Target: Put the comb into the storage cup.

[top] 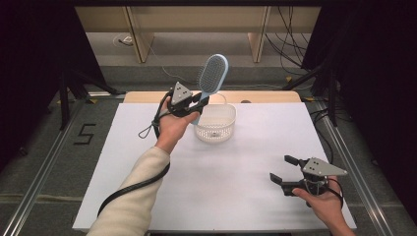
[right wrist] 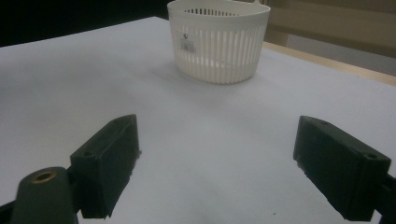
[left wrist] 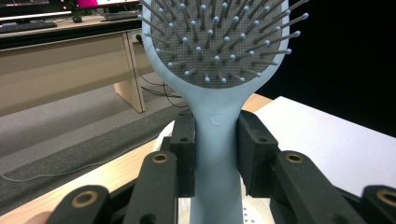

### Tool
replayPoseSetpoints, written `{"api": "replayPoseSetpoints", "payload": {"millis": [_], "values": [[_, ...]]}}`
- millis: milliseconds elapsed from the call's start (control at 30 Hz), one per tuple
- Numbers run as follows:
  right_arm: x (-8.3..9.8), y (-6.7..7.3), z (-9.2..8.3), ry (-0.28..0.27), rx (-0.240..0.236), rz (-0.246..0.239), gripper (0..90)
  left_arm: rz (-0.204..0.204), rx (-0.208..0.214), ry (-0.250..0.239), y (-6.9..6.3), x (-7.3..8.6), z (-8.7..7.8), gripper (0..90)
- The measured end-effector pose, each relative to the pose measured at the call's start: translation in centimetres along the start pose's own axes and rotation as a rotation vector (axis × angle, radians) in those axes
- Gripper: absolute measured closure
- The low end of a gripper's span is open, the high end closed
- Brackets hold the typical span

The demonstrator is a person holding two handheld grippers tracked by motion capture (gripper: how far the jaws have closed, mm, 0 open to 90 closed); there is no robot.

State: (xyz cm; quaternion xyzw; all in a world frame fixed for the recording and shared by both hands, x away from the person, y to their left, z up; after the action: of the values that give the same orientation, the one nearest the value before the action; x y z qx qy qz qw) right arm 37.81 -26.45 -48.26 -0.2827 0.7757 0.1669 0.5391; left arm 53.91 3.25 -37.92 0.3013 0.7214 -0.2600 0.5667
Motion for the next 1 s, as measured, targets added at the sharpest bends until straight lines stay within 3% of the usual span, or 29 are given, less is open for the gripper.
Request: {"api": "replayPoseSetpoints", "payload": {"millis": [1000], "values": [[0.0, 0.0, 0.0, -0.001, -0.003, 0.003, 15.4, 0.006, 0.013, 0.007, 0.1, -0.3, 1.3, 69.7]]}}
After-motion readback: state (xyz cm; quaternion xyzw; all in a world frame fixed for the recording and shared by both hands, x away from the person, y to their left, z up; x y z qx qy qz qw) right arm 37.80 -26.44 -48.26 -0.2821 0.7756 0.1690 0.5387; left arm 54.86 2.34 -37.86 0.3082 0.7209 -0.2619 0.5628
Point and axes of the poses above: each handheld gripper's, and its own axes: z roughly forward along the jaws, x roughly out of its underside, y roughly to its left, the point moved 7 cm from there along z, roughly forward along the jaws, and after that the axes turned 8 degrees about x, right-handed, at the moved point
